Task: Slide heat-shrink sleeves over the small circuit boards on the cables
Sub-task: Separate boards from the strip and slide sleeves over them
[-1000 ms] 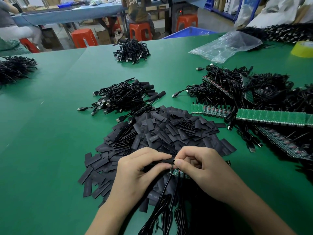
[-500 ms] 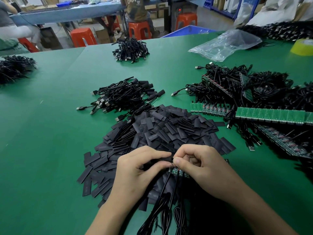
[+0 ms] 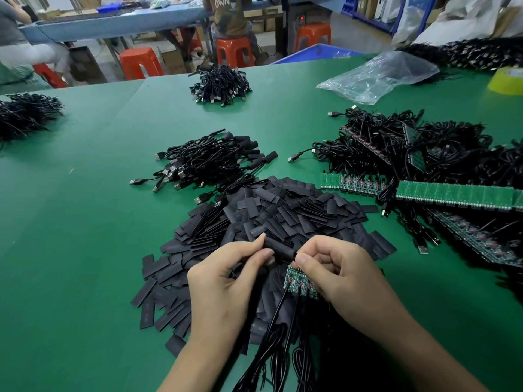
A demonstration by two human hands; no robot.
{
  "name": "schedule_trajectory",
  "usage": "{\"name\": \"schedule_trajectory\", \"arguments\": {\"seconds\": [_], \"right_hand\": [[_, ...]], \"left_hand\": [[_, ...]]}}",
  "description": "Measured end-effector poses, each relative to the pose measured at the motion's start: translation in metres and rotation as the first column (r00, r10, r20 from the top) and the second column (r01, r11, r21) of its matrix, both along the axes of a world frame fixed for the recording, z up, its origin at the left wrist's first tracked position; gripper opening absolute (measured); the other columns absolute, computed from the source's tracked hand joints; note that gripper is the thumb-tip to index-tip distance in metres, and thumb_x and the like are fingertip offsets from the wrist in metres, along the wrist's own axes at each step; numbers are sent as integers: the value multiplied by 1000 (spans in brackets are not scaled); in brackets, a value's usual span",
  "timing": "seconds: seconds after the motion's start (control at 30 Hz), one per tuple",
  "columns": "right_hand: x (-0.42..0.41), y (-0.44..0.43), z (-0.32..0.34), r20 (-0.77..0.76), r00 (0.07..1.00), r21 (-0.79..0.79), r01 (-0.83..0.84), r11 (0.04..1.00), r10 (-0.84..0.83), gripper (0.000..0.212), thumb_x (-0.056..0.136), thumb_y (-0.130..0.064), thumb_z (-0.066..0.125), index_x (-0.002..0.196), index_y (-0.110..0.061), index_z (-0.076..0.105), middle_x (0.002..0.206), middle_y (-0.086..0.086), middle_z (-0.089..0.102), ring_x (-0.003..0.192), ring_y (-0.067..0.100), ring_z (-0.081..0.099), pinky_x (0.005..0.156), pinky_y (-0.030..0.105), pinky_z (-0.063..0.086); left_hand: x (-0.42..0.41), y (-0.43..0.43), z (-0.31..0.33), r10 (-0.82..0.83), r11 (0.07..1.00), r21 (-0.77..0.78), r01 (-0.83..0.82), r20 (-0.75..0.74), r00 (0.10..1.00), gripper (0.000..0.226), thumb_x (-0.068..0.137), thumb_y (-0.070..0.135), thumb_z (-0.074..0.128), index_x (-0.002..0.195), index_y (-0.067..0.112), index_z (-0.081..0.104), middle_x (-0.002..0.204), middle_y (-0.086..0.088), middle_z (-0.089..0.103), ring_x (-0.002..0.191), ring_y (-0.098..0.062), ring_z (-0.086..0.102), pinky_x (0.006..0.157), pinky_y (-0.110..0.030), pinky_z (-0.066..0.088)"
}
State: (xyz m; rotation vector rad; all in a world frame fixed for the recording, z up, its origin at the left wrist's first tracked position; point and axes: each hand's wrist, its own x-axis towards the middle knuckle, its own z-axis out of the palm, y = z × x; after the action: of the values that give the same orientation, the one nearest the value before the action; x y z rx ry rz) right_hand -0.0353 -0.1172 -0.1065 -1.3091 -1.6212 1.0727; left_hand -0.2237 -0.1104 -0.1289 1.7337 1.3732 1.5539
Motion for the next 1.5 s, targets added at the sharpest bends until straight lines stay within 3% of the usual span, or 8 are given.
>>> {"name": "schedule_trajectory", "arguments": {"seconds": [0.13,0.33,0.5,0.63,0.77,0.9,1.2,1.5], "right_hand": [[-2,0,2,-5,1000,14,16,1000,-16,24,88,-41,59,79,-20,69,67,6,62,56,9,49,53,39,43],[-2,0,-2,-8,1000,27,19,999,-18,24,89,-39,60,79,-19,68,65,4,61,55,5,49,52,30,42],[-3,0,0,-31,1000,28,8,1000,-7,20,93,-35,63,80,-21,68,61,1,60,52,9,52,55,43,48],[-6,0,0,-14,1000,60,28,998,-27,17,96,-25,65,79,-23,68,65,7,62,59,27,58,61,49,51],[-10,-2,-2,9,999,97,37,995,-38,16,99,-22,62,83,-24,67,67,4,64,58,21,60,61,41,52],[-13,-3,-4,17,999,128,48,991,-50,17,99,-21,62,85,-27,67,66,-4,65,56,13,61,59,35,52],[-12,-1,-13,158,987,239,-2,971,-37,20,101,-23,60,82,-28,58,61,-4,53,56,16,49,54,27,40],[-10,-2,-14,228,973,261,-12,965,-49,18,100,-22,61,84,-28,59,64,-11,52,61,13,52,56,20,37]], "left_hand": [[2,0,-3,-19,999,-36,21,37,999,14,83,15,77,96,15,81,91,19,78,86,1,74,79,-9,52],[2,-1,-1,-22,997,-73,27,64,998,15,83,22,77,97,24,81,91,16,78,87,-3,75,80,-16,55],[4,-2,5,4,1000,-5,-5,-105,995,30,79,28,80,110,24,78,98,18,76,92,-1,72,84,-12,52],[2,0,6,73,996,65,-60,-237,969,33,83,27,81,114,16,78,111,9,73,106,-8,69,95,-24,53],[3,0,6,126,987,132,-94,-253,959,34,83,20,83,115,13,76,108,6,67,102,-9,66,90,-14,47],[3,-2,4,107,980,191,-58,-257,960,26,86,20,83,109,12,77,111,4,67,108,-9,66,94,-16,47],[4,-1,7,-10,997,73,26,-214,977,6,82,21,81,88,18,81,110,10,72,105,-6,69,88,-14,50],[1,1,13,-74,997,-14,73,-184,980,10,79,9,85,82,17,80,101,8,73,101,-11,70,84,-15,51]]}}
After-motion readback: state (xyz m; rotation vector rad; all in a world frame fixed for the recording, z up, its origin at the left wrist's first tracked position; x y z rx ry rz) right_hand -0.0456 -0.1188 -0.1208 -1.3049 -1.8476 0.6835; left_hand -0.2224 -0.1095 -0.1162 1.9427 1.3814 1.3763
